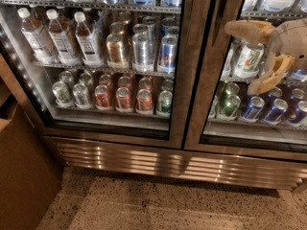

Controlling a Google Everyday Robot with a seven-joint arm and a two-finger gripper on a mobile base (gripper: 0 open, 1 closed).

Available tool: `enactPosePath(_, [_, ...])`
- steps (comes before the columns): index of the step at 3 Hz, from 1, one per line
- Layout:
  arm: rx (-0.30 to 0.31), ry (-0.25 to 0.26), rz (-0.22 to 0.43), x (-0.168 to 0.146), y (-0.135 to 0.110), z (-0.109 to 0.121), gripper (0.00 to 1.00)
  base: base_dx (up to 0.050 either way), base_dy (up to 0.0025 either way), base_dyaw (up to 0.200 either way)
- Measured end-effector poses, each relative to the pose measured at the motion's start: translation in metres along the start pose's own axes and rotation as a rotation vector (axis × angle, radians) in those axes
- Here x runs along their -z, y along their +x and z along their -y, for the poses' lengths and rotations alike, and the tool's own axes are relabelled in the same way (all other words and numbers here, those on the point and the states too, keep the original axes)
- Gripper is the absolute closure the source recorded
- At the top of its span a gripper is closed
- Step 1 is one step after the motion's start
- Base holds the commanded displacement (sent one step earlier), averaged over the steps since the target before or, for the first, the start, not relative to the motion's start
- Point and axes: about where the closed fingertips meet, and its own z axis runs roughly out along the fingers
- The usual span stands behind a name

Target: Open left fridge door

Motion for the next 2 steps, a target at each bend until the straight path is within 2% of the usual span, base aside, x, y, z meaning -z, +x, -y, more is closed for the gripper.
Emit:
enactPosePath(1, [0.020, -0.017, 0.098, 0.0022, -0.0074, 0.0000, 0.00, 0.000, 0.00000, 0.000])
enactPosePath(2, [0.020, -0.016, 0.102, 0.0016, -0.0081, 0.0016, 0.00, 0.000, 0.00000, 0.000])
